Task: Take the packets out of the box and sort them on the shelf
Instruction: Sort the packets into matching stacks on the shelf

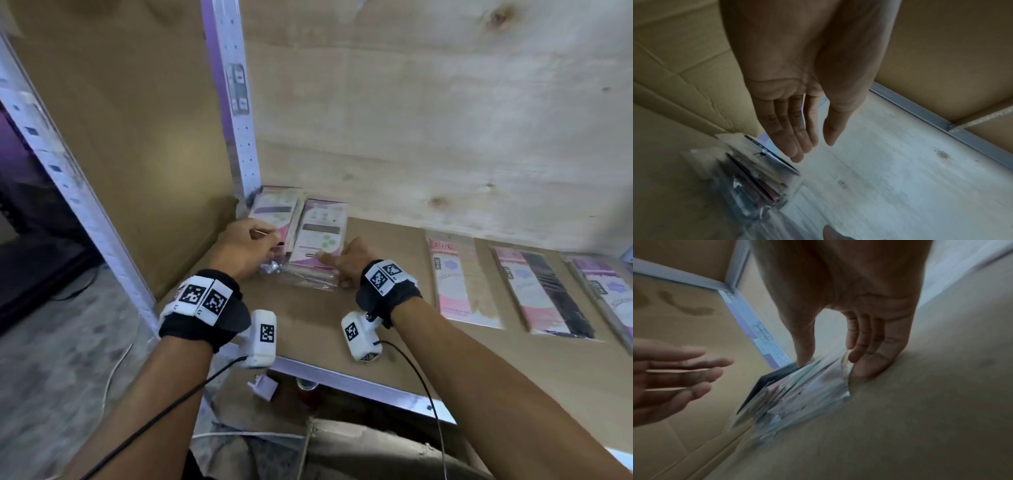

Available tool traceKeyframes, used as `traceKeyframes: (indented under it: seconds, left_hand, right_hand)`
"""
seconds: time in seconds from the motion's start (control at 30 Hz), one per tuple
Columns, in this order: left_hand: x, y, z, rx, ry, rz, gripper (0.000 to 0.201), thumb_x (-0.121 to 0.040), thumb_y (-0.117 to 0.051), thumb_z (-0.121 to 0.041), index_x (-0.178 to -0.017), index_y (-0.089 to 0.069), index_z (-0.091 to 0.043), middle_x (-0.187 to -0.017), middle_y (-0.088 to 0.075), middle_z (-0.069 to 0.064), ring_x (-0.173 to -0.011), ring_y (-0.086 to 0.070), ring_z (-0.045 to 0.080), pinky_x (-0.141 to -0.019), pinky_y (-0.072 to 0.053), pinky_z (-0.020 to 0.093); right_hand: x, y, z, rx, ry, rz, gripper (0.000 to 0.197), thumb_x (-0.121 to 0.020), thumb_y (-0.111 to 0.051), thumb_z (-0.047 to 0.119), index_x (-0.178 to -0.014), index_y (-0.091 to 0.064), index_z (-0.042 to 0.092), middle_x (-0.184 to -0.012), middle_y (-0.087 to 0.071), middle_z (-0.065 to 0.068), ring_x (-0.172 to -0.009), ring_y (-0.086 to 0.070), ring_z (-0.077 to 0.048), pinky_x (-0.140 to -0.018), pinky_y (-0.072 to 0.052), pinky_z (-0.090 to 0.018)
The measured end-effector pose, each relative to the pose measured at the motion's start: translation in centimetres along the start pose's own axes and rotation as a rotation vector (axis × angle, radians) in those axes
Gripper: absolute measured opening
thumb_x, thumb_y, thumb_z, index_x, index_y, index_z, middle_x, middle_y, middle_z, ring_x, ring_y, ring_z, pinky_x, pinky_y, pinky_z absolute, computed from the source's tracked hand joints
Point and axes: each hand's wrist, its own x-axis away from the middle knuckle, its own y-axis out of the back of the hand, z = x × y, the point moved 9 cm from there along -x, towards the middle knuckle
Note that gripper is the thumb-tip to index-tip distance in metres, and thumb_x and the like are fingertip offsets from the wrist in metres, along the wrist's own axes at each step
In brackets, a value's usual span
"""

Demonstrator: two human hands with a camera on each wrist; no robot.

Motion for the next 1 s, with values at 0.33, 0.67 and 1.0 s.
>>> traceKeyframes:
  seconds: [0.33, 0.67, 1.0]
  left_hand:
    - [1.3, -1.3, -1.4, -0.142, -0.075, 0.066, 0.009, -0.090, -0.069, -0.017, -0.098, -0.068, -0.022, -0.088, -0.073, 0.004, -0.071, -0.070, 0.016, -0.080, -0.060, 0.036]
    - [4.0, -9.0, -4.3, -0.631, -0.229, 0.297, 0.062, -0.083, -0.075, -0.009, -0.139, -0.056, -0.029, -0.149, -0.039, 0.010, -0.138, -0.038, 0.028, -0.118, -0.031, 0.038]
    - [7.2, -13.6, -9.9, -0.158, -0.548, 0.218, 0.020, -0.089, -0.070, -0.033, -0.090, -0.073, -0.013, -0.090, -0.074, 0.007, -0.084, -0.067, 0.026, -0.080, -0.052, 0.038]
  right_hand:
    - [1.6, -0.1, -1.1, -0.006, 0.040, 0.164, 0.017, -0.083, -0.078, 0.018, -0.077, -0.062, 0.016, -0.067, -0.066, -0.001, -0.055, -0.059, -0.016, -0.054, -0.051, -0.028]
    - [11.1, 7.4, -0.2, -0.685, 0.138, 0.111, 0.049, -0.087, -0.069, 0.002, -0.129, -0.045, 0.012, -0.093, -0.075, -0.013, -0.071, -0.074, -0.022, -0.059, -0.057, -0.026]
    - [14.7, 16.4, -1.6, -0.902, 0.181, 0.040, 0.045, -0.093, -0.054, 0.056, -0.095, -0.060, 0.011, -0.081, -0.069, -0.009, -0.069, -0.068, -0.024, -0.062, -0.050, -0.031]
